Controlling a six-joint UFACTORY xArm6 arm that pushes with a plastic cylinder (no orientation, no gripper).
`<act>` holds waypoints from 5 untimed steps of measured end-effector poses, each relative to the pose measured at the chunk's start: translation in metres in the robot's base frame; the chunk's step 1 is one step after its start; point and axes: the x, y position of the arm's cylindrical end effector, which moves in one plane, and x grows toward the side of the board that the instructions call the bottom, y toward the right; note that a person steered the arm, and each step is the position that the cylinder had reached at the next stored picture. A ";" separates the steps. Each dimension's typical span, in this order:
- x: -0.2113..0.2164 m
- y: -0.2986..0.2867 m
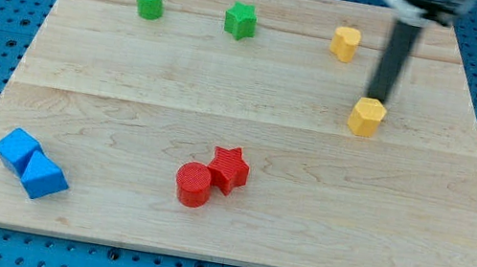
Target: Push the yellow hexagon towards yellow heart
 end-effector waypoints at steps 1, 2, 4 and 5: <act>0.029 0.059; 0.066 0.003; 0.028 -0.103; 0.030 -0.097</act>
